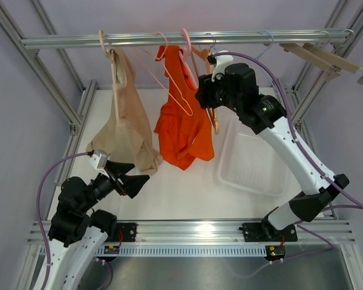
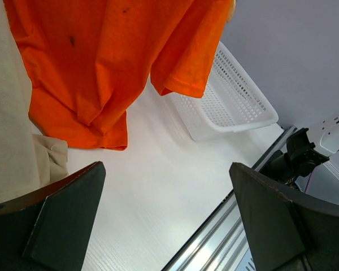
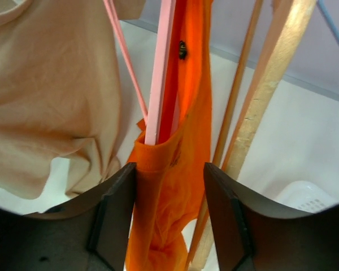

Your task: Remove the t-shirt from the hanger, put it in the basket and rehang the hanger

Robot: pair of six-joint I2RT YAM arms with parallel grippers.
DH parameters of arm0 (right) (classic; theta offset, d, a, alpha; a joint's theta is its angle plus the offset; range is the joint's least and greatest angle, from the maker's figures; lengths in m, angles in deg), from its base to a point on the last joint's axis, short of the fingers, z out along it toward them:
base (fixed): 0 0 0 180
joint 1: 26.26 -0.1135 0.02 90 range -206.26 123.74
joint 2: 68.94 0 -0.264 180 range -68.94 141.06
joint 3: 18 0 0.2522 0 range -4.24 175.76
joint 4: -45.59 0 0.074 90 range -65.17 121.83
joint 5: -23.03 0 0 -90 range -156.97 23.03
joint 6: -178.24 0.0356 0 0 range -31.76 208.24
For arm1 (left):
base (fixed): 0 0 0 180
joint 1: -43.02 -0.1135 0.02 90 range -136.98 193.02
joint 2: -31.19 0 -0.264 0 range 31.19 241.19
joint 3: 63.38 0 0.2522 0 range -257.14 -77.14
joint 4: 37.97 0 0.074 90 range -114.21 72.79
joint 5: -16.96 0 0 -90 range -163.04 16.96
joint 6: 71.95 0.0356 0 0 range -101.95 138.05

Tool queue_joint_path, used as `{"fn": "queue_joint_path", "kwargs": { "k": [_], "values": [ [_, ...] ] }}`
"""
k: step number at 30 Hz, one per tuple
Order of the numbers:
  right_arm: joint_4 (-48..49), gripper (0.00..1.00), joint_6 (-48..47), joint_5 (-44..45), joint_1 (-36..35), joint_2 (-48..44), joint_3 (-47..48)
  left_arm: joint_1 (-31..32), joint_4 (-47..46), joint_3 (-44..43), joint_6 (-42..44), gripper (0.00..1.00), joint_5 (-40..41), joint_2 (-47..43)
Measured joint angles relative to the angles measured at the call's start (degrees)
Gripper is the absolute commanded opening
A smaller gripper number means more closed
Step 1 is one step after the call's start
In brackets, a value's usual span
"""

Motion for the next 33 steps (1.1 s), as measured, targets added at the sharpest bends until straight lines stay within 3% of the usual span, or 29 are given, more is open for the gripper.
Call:
{"fn": "queue_joint_path", "kwargs": {
  "k": [3,10,15,23,27,31,33],
  "values": [
    [-0.02,0.51,-1.05,2.89,-0.85,0.28,0.44,-0.02,-0.02,0.00,0.00,0.99,0.00,0.00],
    [-0.42,0.51,-3.48,7.17,-3.67,3.19,1.81,-0.02,0.00,0.00,-0.02,0.99,0.00,0.00],
    [-0.90,0.34,-5.86,11.89,-6.43,5.42,2.36,-0.13,0.00,0.00,-0.02,0.99,0.00,0.00],
    [-0.70,0.35,-8.44,18.29,-9.86,5.86,2.58,-0.13,0.00,0.00,-0.02,0.99,0.00,0.00],
    [-0.70,0.22,-8.68,20.00,-10.03,5.84,2.58,-0.13,0.00,0.00,-0.02,0.99,0.00,0.00],
    [-0.83,0.00,-8.48,20.41,-10.05,5.79,2.58,-0.13,0.00,0.00,-0.02,0.99,0.00,0.02],
    [-1.20,0.00,-8.44,20.33,-10.12,5.79,2.58,-0.13,0.00,0.00,-0.02,0.99,0.00,0.15]
  ]
}}
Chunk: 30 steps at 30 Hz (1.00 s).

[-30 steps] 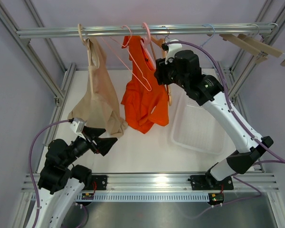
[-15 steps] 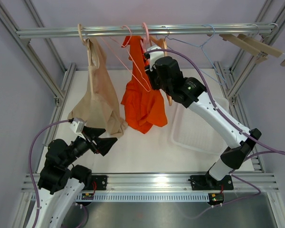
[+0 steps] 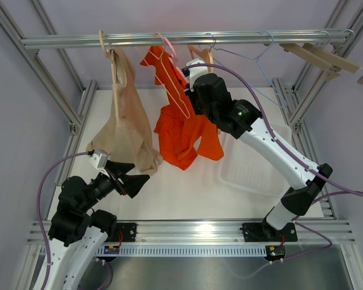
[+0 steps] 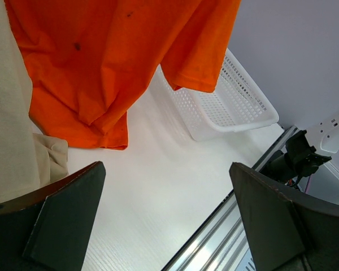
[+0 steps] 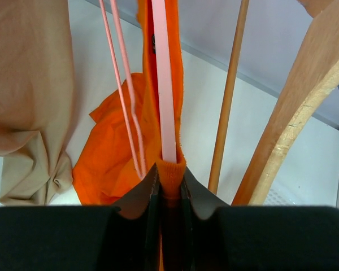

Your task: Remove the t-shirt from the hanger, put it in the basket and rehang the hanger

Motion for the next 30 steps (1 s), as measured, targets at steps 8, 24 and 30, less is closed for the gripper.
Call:
{"fn": "queue_joint_path", "kwargs": {
  "k": [8,24,30],
  "values": [
    [1.90,0.00,0.02,0.09,0.00,-0.94,-0.02,0.00,0.02,0.00,-0.02,0.99,0.02,2.12],
    [16.65,0.00,10.82,1.38,-0.04,-18.27,-21.03,-0.07,-0.17,-3.17,-3.87,0.99,-0.83,8.15],
    [19.39,0.00,16.11,2.69,-3.91,-28.06,-38.25,-0.07,-6.45,-9.03,-10.27,0.93,-3.21,13.07]
  ]
}}
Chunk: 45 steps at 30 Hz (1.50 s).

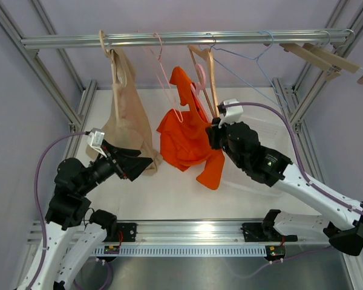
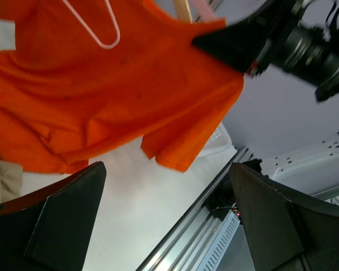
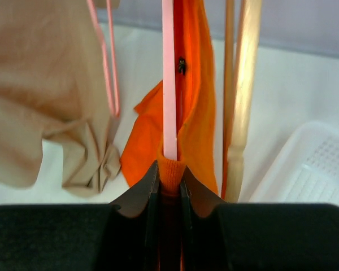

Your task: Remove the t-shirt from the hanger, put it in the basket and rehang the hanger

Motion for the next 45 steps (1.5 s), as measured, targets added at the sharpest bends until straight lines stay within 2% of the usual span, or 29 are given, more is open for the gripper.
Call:
{"fn": "queue_joint_path", "kwargs": {
  "k": [1,4,7,11,15,23,29,33,37,38,40,41,42,43,45],
  "values": [
    [0.20,0.00,0.63,0.61,-1.49,-1.60,-2.25,0.22,-1.05,-0.81,-1.07,0.87,-0.09,1.11],
    [0.48,0.00,2.12,3.50,-6.45,-5.57,-7.21,2.64,-3.98,-2.34,-4.26,0.81,0.66,4.59],
    [1.42,0.00,2.82,7.93,-11.34,-8.13,-10.10,8.44,-5.42,-3.82,-6.40,0.81,3.39,8.55],
    [3.48,0.00,3.45,14.27,-16.98,-9.94,-13.27,20.83,-6.29,-8.07,-7.02,0.88,11.93,15.85],
    [4.33,0.00,3.58,19.87,-21.84,-10.12,-14.99,30.16,-9.01,-12.22,-6.56,0.88,20.09,22.97],
    [6.91,0.00,2.47,27.96,-29.05,-9.97,-15.21,32.13,-15.89,-15.32,-7.78,0.85,28.35,33.48],
    [9.05,0.00,1.31,31.21,-32.94,-9.38,-15.19,32.37,-20.52,-15.54,-8.72,0.78,30.05,38.38],
    [9.88,0.00,0.52,33.51,-35.45,-7.80,-15.19,32.83,-22.77,-15.56,-9.49,0.64,30.08,39.76],
    [10.34,0.00,0.39,34.45,-36.33,-7.39,-15.10,33.18,-24.98,-15.52,-10.23,0.36,30.29,39.63],
    [10.51,0.00,0.44,34.71,-36.39,-7.41,-14.95,33.14,-25.31,-15.50,-10.49,0.23,30.38,39.63],
    [10.12,0.12,0.94,34.32,-36.41,-7.23,-14.86,33.44,-27.17,-15.47,-13.42,0.13,29.90,39.47],
    [9.66,0.21,1.33,34.10,-36.37,-6.91,-14.86,34.05,-28.22,-15.47,-14.36,0.05,29.33,39.19],
    [9.14,0.29,1.81,33.83,-36.37,-6.67,-14.82,34.67,-28.65,-15.47,-14.03,0.01,28.92,38.73],
    [8.70,0.43,2.47,33.18,-36.41,-6.69,-14.56,34.88,-28.48,-15.45,-13.92,0.00,28.72,38.14],
    [6.62,0.56,4.55,31.58,-36.52,-6.95,-13.29,34.56,-28.48,-15.41,-13.60,0.00,28.76,37.55]
  ]
}}
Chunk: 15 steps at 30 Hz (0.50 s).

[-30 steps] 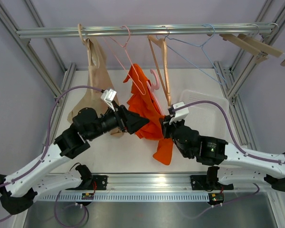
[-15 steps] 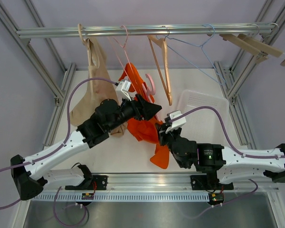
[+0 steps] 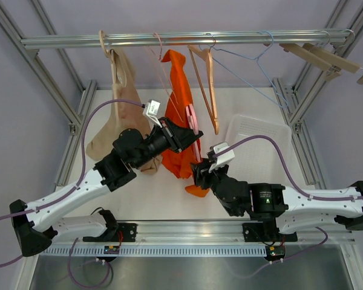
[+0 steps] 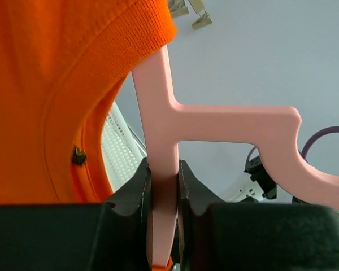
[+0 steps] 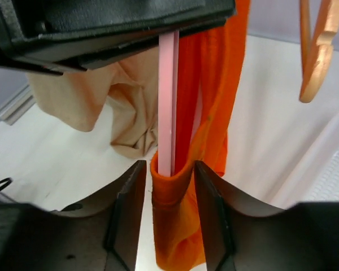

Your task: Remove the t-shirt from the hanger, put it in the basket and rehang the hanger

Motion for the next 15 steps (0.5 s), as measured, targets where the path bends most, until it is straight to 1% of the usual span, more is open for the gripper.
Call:
{"fn": "queue_joint_path", "kwargs": {
  "k": [1,3,5,7,10,14,15],
  "values": [
    [-1.14,0.67,0.98,-1.05,-0.04,-0.44,0.42,-0.35,0.00,0.00,-0.11,0.00,0.07,-0.31],
    [-2.58,0.75,2.99,-3.41,-0.15,-1.90,0.37,-0.81,-0.02,0.00,-0.28,0.00,0.11,-0.50],
    [-3.23,0.78,4.94,-5.75,-0.39,-4.09,-0.48,-0.85,-0.09,-0.02,-0.48,0.00,0.04,-0.50],
    [-3.23,0.77,6.67,-7.91,-0.59,-6.43,-2.29,-0.85,-0.04,-0.26,-0.70,0.00,-0.20,-0.46],
    [-3.26,0.73,9.11,-10.78,-0.81,-7.87,-5.11,-0.85,0.04,-2.27,-0.76,0.00,-0.66,0.28],
    [-3.93,0.65,11.17,-12.26,-2.43,-6.38,-7.30,-0.85,-0.15,-5.38,-0.72,0.00,-1.11,0.72],
    [-4.09,0.50,11.39,-12.24,-2.97,-6.25,-7.82,-0.85,-0.44,-6.01,-0.72,0.00,-1.38,0.72]
  ]
}}
